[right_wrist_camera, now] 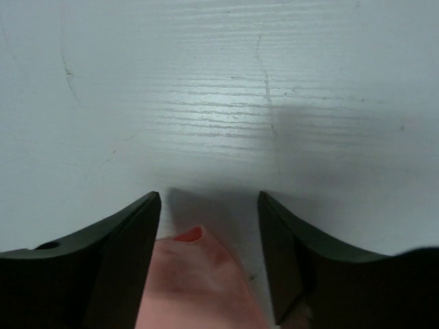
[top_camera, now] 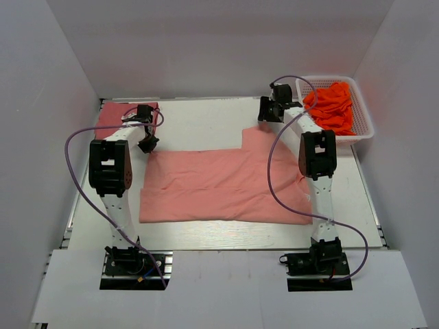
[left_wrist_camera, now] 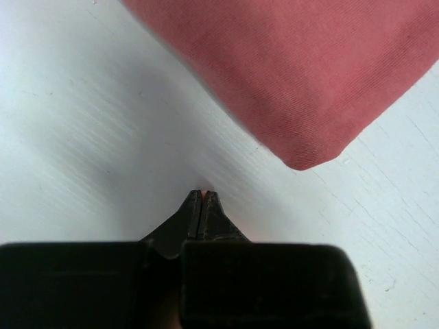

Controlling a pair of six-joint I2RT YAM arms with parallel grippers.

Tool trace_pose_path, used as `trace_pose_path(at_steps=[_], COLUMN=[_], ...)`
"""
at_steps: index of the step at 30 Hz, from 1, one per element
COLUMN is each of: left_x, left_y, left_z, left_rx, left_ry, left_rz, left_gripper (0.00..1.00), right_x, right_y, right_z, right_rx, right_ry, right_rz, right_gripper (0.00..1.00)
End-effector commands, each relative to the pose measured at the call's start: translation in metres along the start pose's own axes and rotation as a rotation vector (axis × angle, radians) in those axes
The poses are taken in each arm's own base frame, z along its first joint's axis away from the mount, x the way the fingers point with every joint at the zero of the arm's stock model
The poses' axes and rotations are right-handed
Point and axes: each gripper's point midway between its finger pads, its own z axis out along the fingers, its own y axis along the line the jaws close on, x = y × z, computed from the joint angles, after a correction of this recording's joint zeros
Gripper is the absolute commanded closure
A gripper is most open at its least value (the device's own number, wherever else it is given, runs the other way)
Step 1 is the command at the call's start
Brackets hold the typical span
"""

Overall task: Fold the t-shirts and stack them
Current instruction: Grap the side of the flattened tshirt furthest away from the robot with both arms, then fold the other side of the tshirt into a rectangle

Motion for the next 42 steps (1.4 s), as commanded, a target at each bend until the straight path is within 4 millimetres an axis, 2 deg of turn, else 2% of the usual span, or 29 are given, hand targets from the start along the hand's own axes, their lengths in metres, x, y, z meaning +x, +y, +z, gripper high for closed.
trace_pose_path(at_steps=[1,5,7,9,10,11,12,13,14,15,17,18,20,21,22,23,24,25,26,27,29,30,31,32,33,34,35,40,42], left_x=[0.016,0.018,0.018,0.018,0.013,0.009,0.011,0.008,0.002,0.002,-0.002,-0.006,-0.001,-0.001,-0.005,-0.003,-0.006,0.0,-0.002,-0.002,0.006,0.003,0.008,0.01,0.011,0.012,0.012,0.024,0.029], left_y=[0.0,-0.001,-0.001,-0.001,-0.004,-0.008,-0.006,-0.006,-0.009,-0.006,-0.007,-0.008,-0.002,-0.001,0.002,0.0,0.0,0.004,0.006,0.005,0.013,0.014,0.018,0.019,0.023,0.024,0.026,0.044,0.052], left_z=[-0.004,-0.004,-0.004,-0.004,-0.006,-0.008,-0.008,-0.01,-0.015,-0.015,-0.02,-0.026,-0.03,-0.038,-0.041,-0.047,-0.05,-0.051,-0.06,-0.062,-0.065,-0.072,-0.072,-0.075,-0.08,-0.083,-0.085,-0.096,-0.1], left_rx=[0.028,0.036,0.036,0.036,0.044,0.052,0.045,0.039,0.051,0.039,0.049,0.061,0.055,0.06,0.054,0.064,0.068,0.076,0.086,0.102,0.094,0.105,0.098,0.107,0.111,0.114,0.116,0.099,0.093], left_ry=[0.059,0.066,0.066,0.066,0.057,0.049,0.056,0.049,0.036,0.036,0.025,0.012,0.018,0.004,-0.019,-0.023,-0.042,-0.03,-0.042,-0.046,-0.037,-0.049,-0.041,-0.037,-0.042,-0.045,-0.047,-0.041,-0.047], left_rz=[0.004,0.013,0.013,0.013,0.01,0.006,0.009,0.009,0.013,0.015,0.02,0.015,0.032,0.036,0.042,0.049,0.044,0.055,0.05,0.046,0.05,0.045,0.048,0.047,0.046,0.044,0.043,0.001,-0.011], left_gripper=[1.0,1.0,1.0,1.0,1.0,1.0,1.0,1.0,1.0,1.0,1.0,1.0,1.0,1.0,1.0,1.0,1.0,1.0,1.0,1.0,1.0,1.0,1.0,1.0,1.0,1.0,1.0,1.0,1.0], right_x=[0.015,0.03,0.036,0.032,0.028,0.027,0.013,0.009,0.012,-0.011,-0.001,-0.026,-0.023,-0.013,-0.037,-0.033,0.003,-0.017,-0.013,0.004,0.023,0.018,0.032,0.041,0.038,0.058,0.054,0.09,0.102], right_y=[0.012,0.021,0.021,0.019,0.022,0.023,0.02,0.022,0.021,0.029,0.029,0.034,0.034,0.029,0.034,0.034,0.027,0.03,0.03,0.022,0.017,0.016,0.012,0.007,0.008,0.003,0.005,0.003,0.013], right_z=[-0.006,-0.015,-0.016,-0.02,-0.024,-0.025,-0.034,-0.037,-0.038,-0.056,-0.062,-0.08,-0.111,-0.115,-0.149,-0.157,-0.153,-0.187,-0.194,-0.197,-0.223,-0.242,-0.245,-0.257,-0.273,-0.272,-0.292,-0.315,-0.328], right_rx=[-0.03,-0.034,-0.012,0.003,-0.001,-0.001,0.036,0.031,0.022,0.001,0.002,-0.003,0.01,0.02,0.011,0.014,0.025,0.028,0.029,0.051,0.069,0.083,0.091,0.109,0.107,0.116,0.114,0.104,0.037], right_ry=[0.05,0.09,0.103,0.099,0.089,0.087,0.048,0.035,0.036,-0.025,-0.027,-0.106,-0.129,-0.123,-0.202,-0.205,-0.142,-0.222,-0.229,-0.201,-0.204,-0.242,-0.219,-0.218,-0.252,-0.211,-0.253,-0.217,-0.206], right_rz=[-0.008,-0.052,-0.069,-0.067,-0.065,-0.061,-0.056,-0.062,-0.064,-0.072,-0.09,-0.112,-0.122,-0.12,-0.119,-0.123,-0.125,-0.126,-0.123,-0.115,-0.102,-0.091,-0.091,-0.085,-0.079,-0.073,-0.059,-0.045,-0.031], right_gripper=[0.38,0.44,0.63,0.81,0.99,1.0,1.0,1.0,1.0,1.0,1.0,1.0,1.0,1.0,1.0,1.0,1.0,1.0,1.0,1.0,1.0,1.0,1.0,1.0,1.0,1.0,1.0,1.0,1.0])
